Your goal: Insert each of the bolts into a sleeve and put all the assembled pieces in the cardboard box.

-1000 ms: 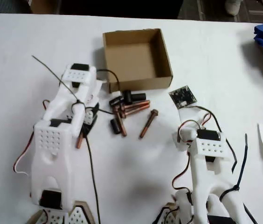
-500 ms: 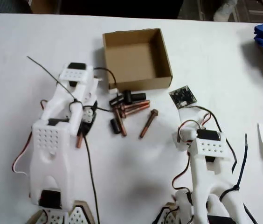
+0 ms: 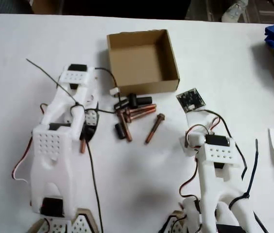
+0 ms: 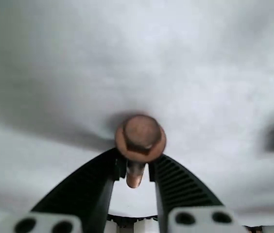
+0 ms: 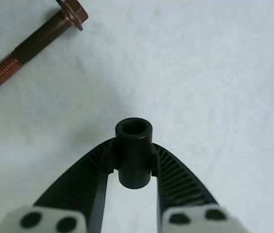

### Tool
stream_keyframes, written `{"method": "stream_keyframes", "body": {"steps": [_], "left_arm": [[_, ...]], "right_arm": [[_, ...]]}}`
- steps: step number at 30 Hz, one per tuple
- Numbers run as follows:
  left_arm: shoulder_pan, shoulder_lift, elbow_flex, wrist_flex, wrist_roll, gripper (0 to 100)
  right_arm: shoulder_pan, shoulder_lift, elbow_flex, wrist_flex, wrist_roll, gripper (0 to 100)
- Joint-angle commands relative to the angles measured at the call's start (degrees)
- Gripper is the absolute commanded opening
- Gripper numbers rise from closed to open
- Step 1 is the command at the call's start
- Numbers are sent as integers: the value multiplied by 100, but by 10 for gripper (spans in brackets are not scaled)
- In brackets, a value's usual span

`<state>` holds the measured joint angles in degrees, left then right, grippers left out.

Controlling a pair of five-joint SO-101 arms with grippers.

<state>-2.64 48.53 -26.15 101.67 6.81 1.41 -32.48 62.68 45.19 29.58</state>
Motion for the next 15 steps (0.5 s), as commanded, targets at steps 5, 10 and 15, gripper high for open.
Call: {"method": "stream_keyframes", "body": {"steps": [5,10,15], "left_arm": [[-97,-176,-541,-202,53,59],[-123,-176,-541,-132,44,61],[-97,-176,-541,-123,-132,63]], "right_arm": [[31,-163,-70,-92,0,19],[31,-163,-70,-92,0,19],[40,-163,-70,-92,0,19]]}}
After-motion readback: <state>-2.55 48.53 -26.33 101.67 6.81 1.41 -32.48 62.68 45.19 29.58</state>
